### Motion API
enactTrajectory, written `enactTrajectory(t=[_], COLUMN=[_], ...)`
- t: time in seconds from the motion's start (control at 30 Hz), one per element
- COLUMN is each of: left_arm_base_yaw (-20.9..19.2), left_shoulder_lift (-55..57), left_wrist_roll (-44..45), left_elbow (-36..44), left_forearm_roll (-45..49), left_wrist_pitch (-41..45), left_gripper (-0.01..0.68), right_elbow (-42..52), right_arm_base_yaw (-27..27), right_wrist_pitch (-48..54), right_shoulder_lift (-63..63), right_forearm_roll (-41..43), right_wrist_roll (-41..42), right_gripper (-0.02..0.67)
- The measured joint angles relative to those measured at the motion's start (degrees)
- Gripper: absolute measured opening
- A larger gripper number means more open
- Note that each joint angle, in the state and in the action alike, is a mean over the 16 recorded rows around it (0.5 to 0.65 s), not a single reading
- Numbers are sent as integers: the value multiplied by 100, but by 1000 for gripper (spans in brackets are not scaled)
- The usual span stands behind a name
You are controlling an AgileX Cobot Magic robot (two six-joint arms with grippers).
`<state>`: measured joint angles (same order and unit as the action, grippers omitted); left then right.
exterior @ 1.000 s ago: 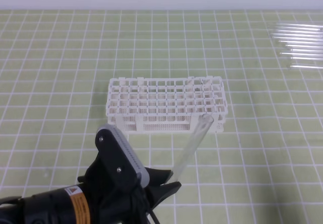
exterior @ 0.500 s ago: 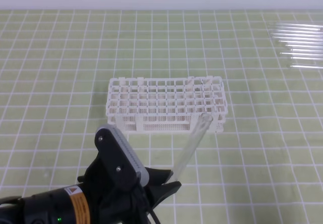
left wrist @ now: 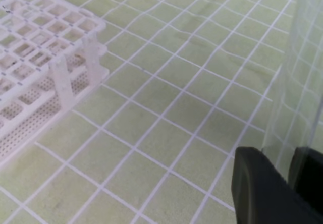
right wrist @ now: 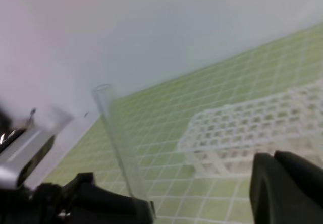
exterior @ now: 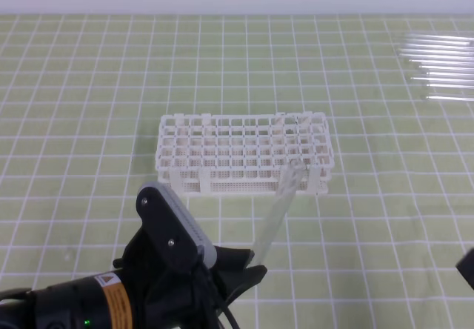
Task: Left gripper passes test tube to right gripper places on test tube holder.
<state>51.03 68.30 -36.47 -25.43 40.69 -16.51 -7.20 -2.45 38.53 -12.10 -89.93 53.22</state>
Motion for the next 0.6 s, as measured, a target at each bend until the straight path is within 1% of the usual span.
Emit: enactTrajectory(t=[0.1,0.2,0.37,0.6], left_arm_base_yaw=[-2,-1,0,1], left_shoulder_lift=[-3,-1,0,1], left_wrist_roll=[1,2,1,-1], left_elbow=[0,0,0,0], left_forearm_roll=[2,6,4,-49], left_wrist_pitch=[-5,-7,-73,-182], left_gripper=[22,27,16,16], right_elbow=[-313,-663,-1256,-1886], right_arm_base_yaw=[0,0,7,17], right_wrist_pitch=[341,826,1608,2602], right_shoulder_lift=[-642,-1391,-2647,-3939], right_forearm_roll=[-209,-452,-734,-885], right_wrist_roll=[690,1427,2470,3426], right_gripper=[-10,28,175,405])
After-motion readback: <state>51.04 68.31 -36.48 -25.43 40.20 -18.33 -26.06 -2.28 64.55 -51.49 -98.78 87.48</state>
